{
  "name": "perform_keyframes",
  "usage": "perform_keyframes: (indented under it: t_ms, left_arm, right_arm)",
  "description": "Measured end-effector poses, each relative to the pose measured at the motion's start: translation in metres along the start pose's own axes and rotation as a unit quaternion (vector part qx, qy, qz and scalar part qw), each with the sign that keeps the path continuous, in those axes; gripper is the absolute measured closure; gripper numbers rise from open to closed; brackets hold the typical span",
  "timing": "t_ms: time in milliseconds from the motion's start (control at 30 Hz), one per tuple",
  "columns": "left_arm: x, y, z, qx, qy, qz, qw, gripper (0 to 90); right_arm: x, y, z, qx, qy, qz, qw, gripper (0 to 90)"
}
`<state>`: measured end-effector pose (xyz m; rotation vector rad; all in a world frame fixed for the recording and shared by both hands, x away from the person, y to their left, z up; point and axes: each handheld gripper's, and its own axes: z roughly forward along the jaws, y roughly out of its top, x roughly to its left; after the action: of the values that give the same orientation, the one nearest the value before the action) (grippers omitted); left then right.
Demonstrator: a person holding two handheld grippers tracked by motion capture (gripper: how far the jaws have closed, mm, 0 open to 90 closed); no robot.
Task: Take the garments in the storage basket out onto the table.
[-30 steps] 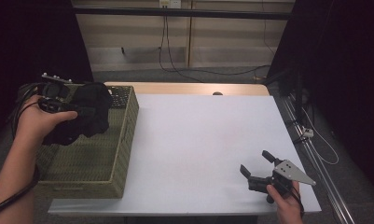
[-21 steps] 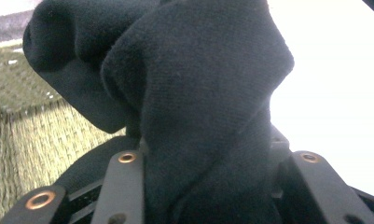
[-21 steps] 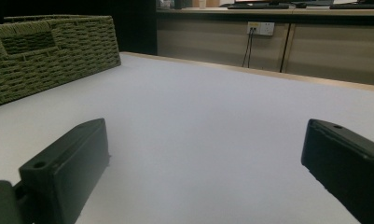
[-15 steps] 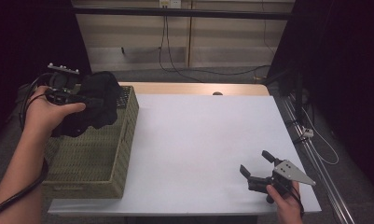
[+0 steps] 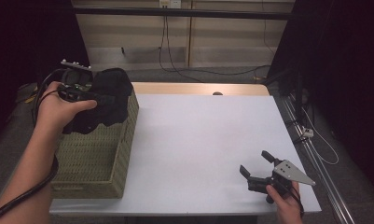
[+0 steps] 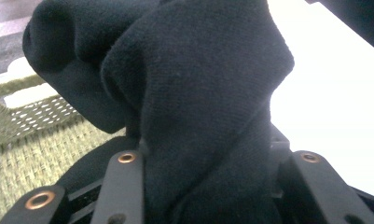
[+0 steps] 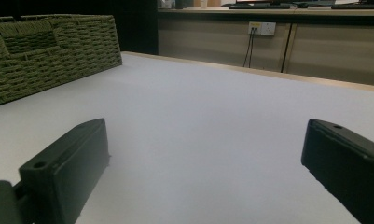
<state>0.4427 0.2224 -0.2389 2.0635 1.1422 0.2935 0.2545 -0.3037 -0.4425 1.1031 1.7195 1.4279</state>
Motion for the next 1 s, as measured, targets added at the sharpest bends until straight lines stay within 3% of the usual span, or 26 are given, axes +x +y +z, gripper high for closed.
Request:
perform_keyframes:
  t_ms: [333, 367, 467, 500, 667, 900, 933, 967, 1000]
  left_arm:
    - [-0.016, 0.009, 0.006, 0.000, -0.011, 0.008, 0.9999, 56.2]
    - [-0.018, 0.010, 0.006, 0.004, -0.013, 0.017, 0.9998, 56.1]
    - [-0.024, 0.012, 0.008, -0.005, -0.015, 0.013, 0.9998, 56.1]
    - [-0.024, 0.014, 0.007, 0.002, -0.018, 0.026, 0.9995, 56.0]
    - [-0.035, 0.016, 0.011, -0.004, -0.031, 0.024, 0.9992, 56.0]
    - [-0.048, 0.019, 0.016, -0.007, -0.046, 0.045, 0.9979, 55.5]
    - [-0.050, 0.019, 0.018, -0.012, -0.047, 0.037, 0.9981, 55.5]
    - [-0.051, 0.019, 0.019, -0.006, -0.049, 0.050, 0.9975, 55.4]
    - [-0.052, 0.019, 0.021, -0.009, -0.052, 0.048, 0.9974, 55.3]
  right_arm:
    - [0.000, 0.000, 0.000, 0.001, 0.000, -0.003, 1.0000, 0.1]
    - [0.000, 0.000, 0.000, 0.001, 0.000, -0.003, 1.0000, 0.1]
    - [0.000, 0.000, 0.000, 0.000, 0.001, -0.002, 1.0000, 0.1]
    - [0.000, 0.000, 0.000, 0.000, 0.001, -0.002, 1.0000, 0.1]
    - [0.000, 0.000, 0.000, 0.000, 0.000, -0.004, 1.0000, 0.1]
    - [0.001, 0.000, 0.000, 0.001, 0.002, -0.001, 1.0000, 0.1]
    - [0.001, 0.000, 0.000, 0.001, 0.001, -0.001, 1.0000, 0.1]
    - [0.001, 0.000, 0.000, 0.001, 0.002, -0.001, 1.0000, 0.1]
    - [0.001, 0.000, 0.000, 0.001, 0.002, -0.001, 1.0000, 0.1]
